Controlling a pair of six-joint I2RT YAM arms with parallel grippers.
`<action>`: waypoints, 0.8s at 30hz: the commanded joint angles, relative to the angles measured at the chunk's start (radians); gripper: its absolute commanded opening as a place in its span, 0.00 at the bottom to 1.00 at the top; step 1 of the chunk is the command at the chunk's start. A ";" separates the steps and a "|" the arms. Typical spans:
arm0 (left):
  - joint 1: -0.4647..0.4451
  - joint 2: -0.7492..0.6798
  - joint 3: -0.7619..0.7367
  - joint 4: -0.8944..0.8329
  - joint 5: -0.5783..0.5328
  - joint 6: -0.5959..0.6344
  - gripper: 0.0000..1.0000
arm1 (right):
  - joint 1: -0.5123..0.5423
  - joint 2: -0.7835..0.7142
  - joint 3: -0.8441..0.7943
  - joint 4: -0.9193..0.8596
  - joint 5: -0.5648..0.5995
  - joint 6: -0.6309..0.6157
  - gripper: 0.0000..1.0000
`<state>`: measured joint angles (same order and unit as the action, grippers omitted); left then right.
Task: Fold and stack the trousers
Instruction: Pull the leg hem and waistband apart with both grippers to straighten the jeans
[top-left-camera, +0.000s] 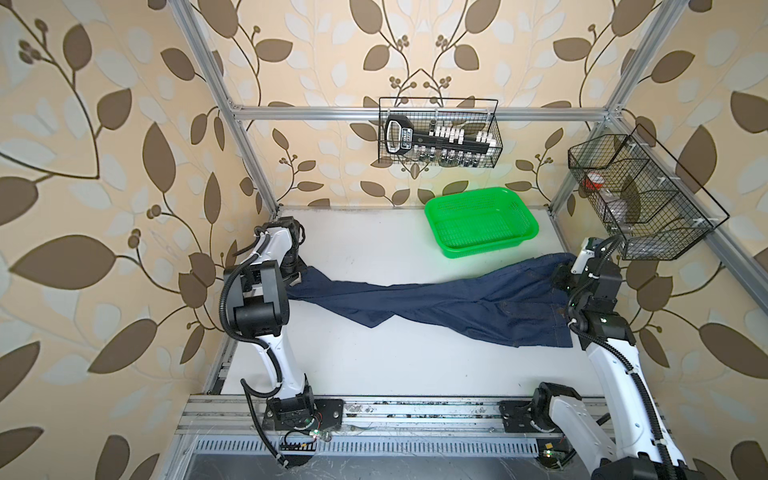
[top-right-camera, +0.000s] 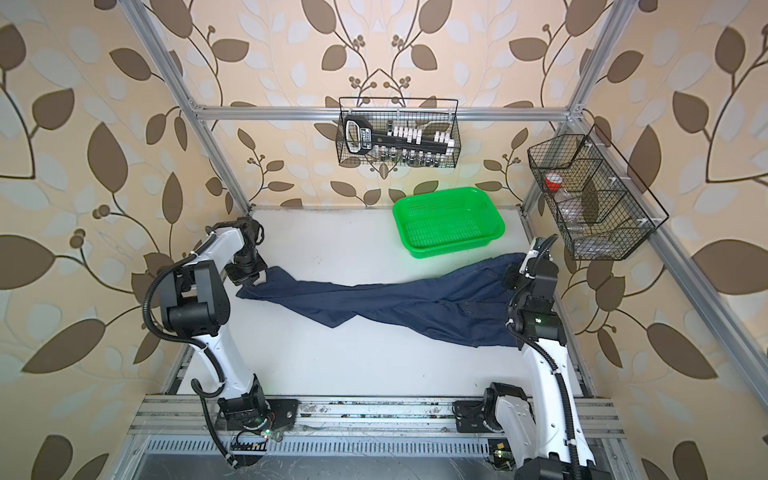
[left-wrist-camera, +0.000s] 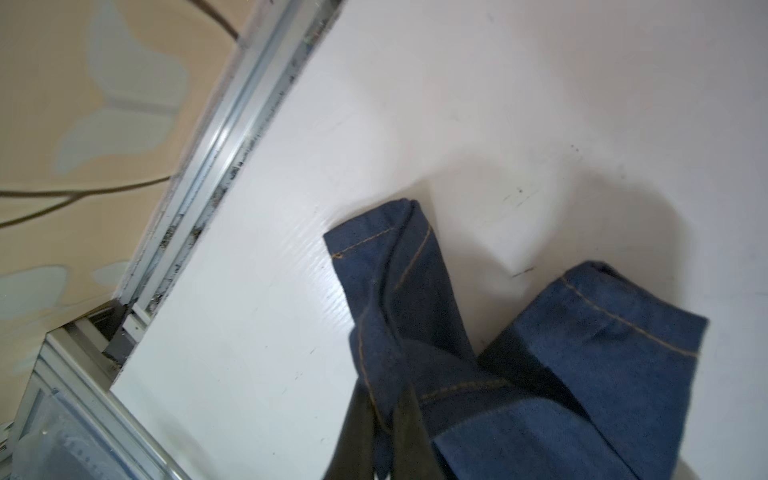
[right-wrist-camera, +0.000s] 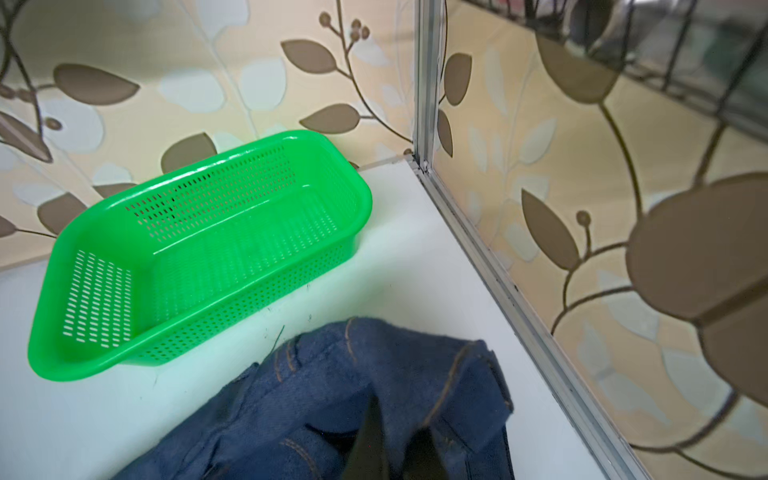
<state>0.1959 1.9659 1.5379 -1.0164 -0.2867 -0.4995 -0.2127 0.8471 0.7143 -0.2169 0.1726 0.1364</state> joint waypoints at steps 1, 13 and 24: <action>-0.004 0.023 0.100 -0.013 0.012 0.032 0.12 | -0.004 0.002 -0.026 -0.007 0.019 -0.022 0.00; 0.007 -0.029 0.225 -0.128 0.020 0.066 0.67 | -0.004 0.037 -0.040 -0.058 0.057 0.034 0.00; 0.065 -0.331 -0.120 -0.165 0.067 -0.135 0.70 | 0.006 -0.035 -0.069 -0.129 -0.052 0.104 0.00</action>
<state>0.2382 1.7409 1.4929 -1.1294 -0.2291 -0.5255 -0.2134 0.8413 0.6785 -0.3126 0.1677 0.2108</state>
